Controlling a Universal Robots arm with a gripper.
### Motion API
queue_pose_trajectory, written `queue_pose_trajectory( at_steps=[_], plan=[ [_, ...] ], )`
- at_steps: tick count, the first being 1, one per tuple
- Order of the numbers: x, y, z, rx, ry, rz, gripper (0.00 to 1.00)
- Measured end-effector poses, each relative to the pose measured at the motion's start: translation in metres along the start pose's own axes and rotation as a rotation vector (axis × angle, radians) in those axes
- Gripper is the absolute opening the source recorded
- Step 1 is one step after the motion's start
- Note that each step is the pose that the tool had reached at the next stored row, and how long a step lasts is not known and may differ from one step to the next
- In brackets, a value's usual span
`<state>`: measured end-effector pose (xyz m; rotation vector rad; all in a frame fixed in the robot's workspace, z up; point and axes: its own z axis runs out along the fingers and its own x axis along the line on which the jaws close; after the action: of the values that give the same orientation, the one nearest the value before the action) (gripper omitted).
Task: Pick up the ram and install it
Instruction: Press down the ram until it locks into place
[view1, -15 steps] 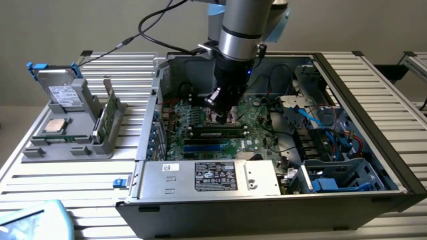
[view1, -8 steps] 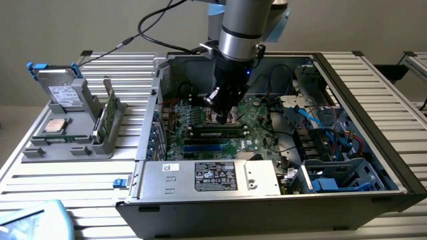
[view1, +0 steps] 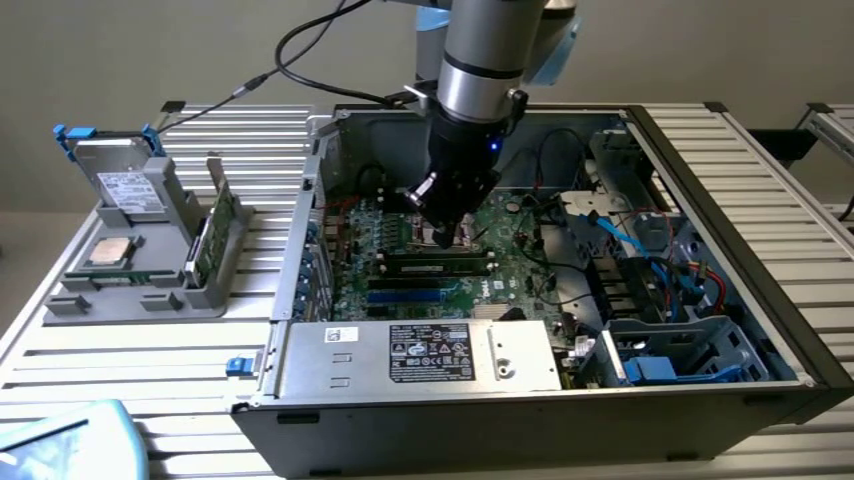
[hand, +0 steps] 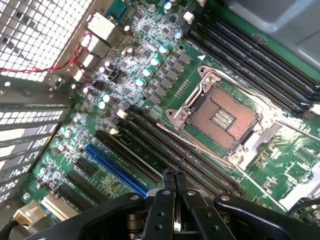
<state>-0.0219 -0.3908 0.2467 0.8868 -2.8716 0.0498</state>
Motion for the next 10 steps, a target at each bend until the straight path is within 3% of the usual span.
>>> queue_pose_trajectory(
  at_steps=[10],
  plan=[
    [-0.0004, 0.0, 0.003, -0.014, -0.0067, 0.129, 0.1]
  ],
)
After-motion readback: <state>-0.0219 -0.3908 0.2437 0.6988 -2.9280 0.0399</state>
